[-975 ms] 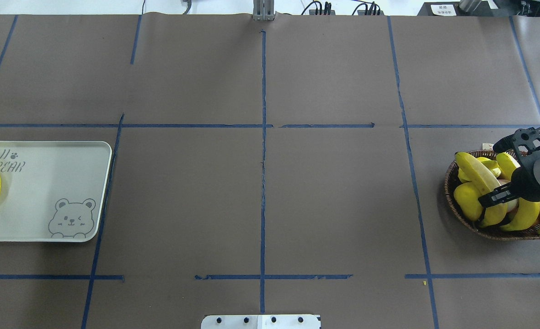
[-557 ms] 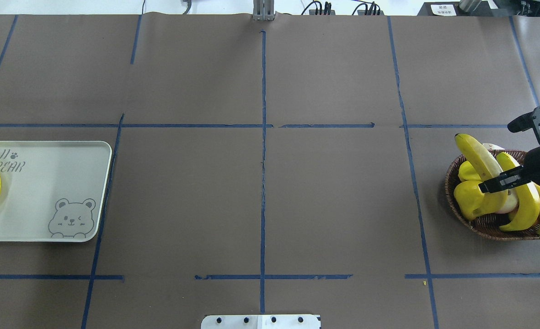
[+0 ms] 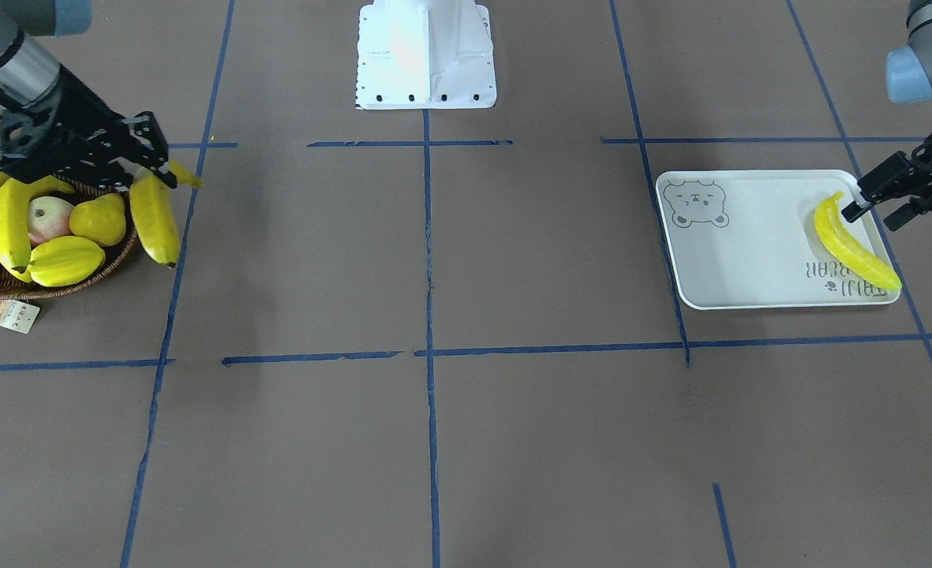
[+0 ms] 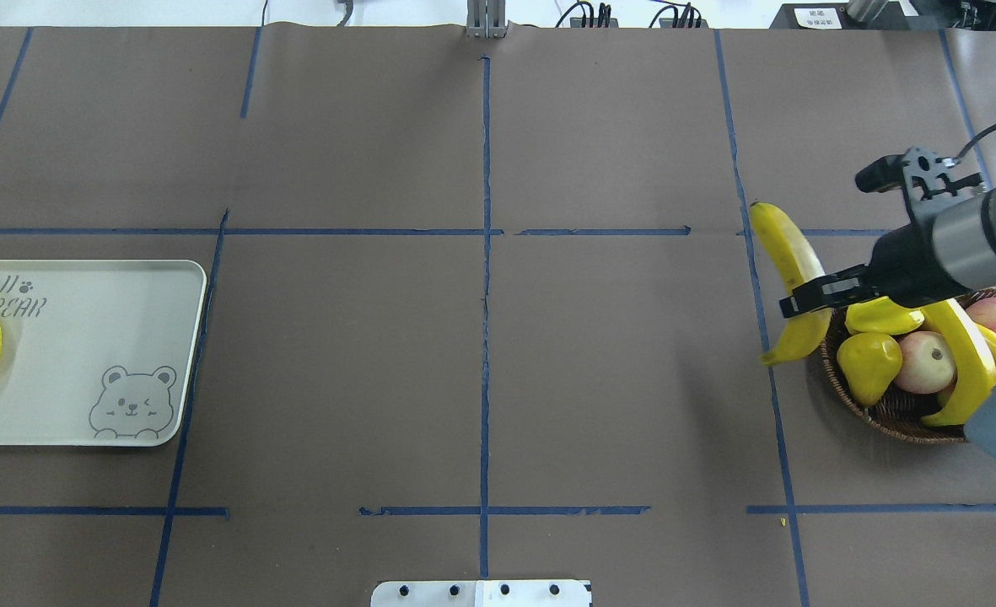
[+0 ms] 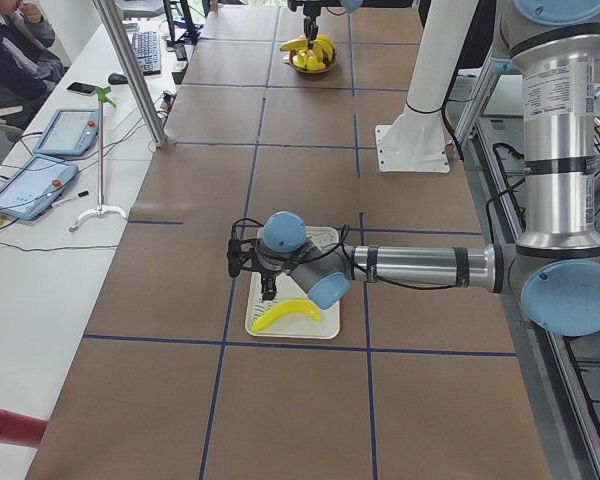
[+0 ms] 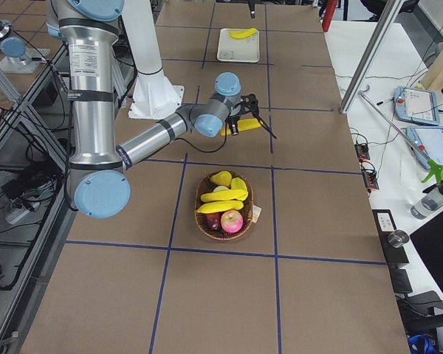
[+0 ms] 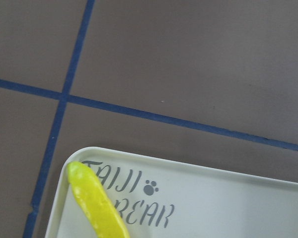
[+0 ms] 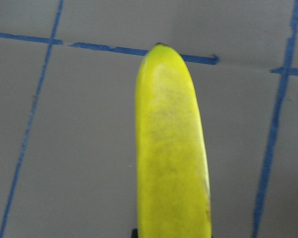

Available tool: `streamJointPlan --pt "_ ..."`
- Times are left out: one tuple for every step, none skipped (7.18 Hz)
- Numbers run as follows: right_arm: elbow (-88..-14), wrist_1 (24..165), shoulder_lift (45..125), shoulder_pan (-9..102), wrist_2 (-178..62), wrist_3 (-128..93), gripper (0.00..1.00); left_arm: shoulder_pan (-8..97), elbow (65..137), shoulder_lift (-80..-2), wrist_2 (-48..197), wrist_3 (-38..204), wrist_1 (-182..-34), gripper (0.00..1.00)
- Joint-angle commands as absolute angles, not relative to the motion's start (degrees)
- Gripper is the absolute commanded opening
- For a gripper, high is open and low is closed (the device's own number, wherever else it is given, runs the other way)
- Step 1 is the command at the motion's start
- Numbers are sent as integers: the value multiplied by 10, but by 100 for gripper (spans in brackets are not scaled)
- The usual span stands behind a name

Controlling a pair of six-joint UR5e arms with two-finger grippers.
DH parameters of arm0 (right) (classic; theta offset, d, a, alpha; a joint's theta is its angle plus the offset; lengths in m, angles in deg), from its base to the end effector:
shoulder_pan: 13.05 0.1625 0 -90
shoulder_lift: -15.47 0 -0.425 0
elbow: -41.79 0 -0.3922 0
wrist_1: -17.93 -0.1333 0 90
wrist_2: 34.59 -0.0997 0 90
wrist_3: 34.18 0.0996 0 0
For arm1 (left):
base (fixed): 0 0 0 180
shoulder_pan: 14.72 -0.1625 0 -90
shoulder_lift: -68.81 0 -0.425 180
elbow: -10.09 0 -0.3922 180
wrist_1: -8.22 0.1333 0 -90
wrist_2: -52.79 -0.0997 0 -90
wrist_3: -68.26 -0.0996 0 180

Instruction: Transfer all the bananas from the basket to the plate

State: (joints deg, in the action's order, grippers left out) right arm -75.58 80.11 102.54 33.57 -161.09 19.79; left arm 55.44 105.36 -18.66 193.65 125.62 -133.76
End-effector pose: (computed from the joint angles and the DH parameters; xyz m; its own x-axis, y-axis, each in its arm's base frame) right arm -0.2765 -0.4005 0.3467 0.4330 -0.2303 0.8715 0.0214 0.9692 0.2454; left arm 0.1108 -0.4723 0.5233 0.3694 -0.0207 -0.9290 0.2133 0.9749 0.0631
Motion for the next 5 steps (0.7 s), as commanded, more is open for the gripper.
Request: streamJointPlan --pt "-748 746 959 259 -1549 329 2 492 1066 -271 1946 1348 -1354 100" --pt "-748 714 942 230 -1517 380 2 474 1069 -297 1943 1396 -1354 100" --pt "-748 696 920 185 -1456 422 2 429 1082 -332 1939 1475 -1352 100" --pt "-745 696 887 129 -1388 439 2 404 1085 -371 1916 1533 -1351 100" --pt "-714 697 845 95 -1335 447 1 377 1085 -399 1897 1571 -1350 100"
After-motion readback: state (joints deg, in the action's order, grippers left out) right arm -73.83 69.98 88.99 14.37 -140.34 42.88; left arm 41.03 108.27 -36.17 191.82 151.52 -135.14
